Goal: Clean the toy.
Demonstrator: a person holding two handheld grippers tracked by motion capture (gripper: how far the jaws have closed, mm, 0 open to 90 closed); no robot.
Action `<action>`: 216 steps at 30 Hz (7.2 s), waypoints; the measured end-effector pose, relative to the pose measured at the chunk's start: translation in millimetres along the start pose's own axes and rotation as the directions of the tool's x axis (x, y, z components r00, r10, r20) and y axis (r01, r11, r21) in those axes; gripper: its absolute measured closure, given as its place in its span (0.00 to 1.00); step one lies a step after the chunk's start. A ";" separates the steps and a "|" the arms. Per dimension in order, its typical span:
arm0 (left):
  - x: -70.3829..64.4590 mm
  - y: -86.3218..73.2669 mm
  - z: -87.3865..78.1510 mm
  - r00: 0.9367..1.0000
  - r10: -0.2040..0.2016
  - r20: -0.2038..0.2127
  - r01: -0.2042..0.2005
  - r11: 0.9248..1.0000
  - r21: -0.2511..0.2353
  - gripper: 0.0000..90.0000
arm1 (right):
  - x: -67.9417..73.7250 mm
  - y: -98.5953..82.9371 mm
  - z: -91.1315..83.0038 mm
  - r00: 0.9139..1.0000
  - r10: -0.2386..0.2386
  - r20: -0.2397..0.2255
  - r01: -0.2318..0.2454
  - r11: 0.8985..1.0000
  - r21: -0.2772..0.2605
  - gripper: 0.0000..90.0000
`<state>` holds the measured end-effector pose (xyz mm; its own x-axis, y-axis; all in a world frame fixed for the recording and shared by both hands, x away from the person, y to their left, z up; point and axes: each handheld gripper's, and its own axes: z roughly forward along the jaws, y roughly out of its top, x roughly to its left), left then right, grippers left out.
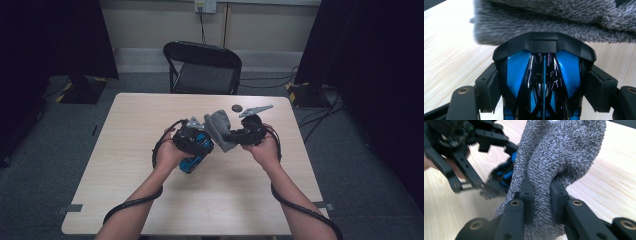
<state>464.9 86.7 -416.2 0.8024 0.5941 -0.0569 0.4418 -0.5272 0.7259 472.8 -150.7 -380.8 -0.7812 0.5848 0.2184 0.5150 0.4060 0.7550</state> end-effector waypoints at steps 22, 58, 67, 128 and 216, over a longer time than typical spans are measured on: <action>-2.4 7.1 -0.4 1.000 0.011 0.007 -0.011 1.000 0.001 0.28 | 3.1 -7.9 12.4 1.000 -0.013 0.009 0.013 0.999 0.046 0.84; 2.2 24.9 -1.5 1.000 -0.029 0.007 0.029 0.999 -0.019 0.28 | 16.7 -34.9 42.0 0.997 -0.006 -0.078 0.012 0.997 0.076 0.84; 3.6 27.8 4.4 0.999 -0.045 0.001 0.045 0.999 -0.015 0.28 | 25.9 -46.7 56.9 0.994 -0.007 -0.110 0.018 0.995 0.099 0.84; 41.3 29.3 -24.3 0.987 -0.115 -0.115 0.108 0.992 -0.068 0.28 | 37.6 -58.0 66.5 0.982 -0.063 -0.179 0.100 0.974 0.205 0.83; 82.2 -61.0 -1.1 0.976 -0.132 -0.174 0.161 0.972 0.168 0.28 | -91.9 -105.2 -27.0 0.949 0.113 0.295 -0.140 0.987 0.074 0.79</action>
<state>503.5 168.4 -464.4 0.6553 0.7547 -0.0321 0.6265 -0.5192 0.5813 480.9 -266.1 -463.6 -0.5791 0.8078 0.1098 0.6440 0.3708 0.6691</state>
